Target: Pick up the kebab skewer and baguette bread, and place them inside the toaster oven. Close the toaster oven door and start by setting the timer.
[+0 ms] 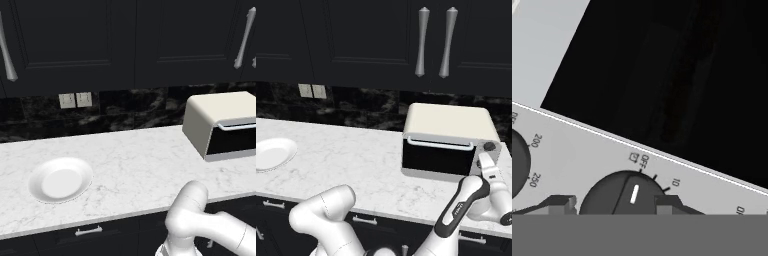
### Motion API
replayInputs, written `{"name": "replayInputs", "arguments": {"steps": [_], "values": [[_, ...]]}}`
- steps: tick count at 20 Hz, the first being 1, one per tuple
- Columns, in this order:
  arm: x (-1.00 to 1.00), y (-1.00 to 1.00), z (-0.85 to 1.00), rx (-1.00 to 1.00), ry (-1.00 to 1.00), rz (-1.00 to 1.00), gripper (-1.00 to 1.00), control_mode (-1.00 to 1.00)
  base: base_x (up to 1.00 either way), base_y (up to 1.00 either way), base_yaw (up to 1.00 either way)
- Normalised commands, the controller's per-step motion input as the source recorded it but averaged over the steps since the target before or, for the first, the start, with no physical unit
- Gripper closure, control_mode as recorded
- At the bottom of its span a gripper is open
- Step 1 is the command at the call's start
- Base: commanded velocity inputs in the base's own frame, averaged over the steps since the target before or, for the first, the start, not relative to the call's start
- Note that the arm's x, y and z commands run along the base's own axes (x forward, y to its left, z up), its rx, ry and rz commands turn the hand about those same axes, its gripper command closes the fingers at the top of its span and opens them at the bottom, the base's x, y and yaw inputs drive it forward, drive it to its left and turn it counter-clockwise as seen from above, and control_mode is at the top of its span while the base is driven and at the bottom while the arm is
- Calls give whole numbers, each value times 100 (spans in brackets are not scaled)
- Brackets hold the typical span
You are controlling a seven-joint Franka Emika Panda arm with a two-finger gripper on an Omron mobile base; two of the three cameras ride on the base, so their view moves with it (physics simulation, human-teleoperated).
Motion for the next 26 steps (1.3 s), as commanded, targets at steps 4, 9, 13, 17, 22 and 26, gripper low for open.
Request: {"name": "replayInputs", "arguments": {"steps": [4,9,13,17,22,26], "values": [[3,29,21,0,3,-13,100,-100,0,0,0],[6,35,28,0,0,-20,100,-100,0,0,0],[13,22,54,0,5,-16,100,-100,0,0,0],[6,11,50,1,9,-8,100,-100,0,0,0],[5,6,42,11,6,-4,100,-100,0,0,0],[0,11,28,24,0,-1,100,-100,0,0,0]]}}
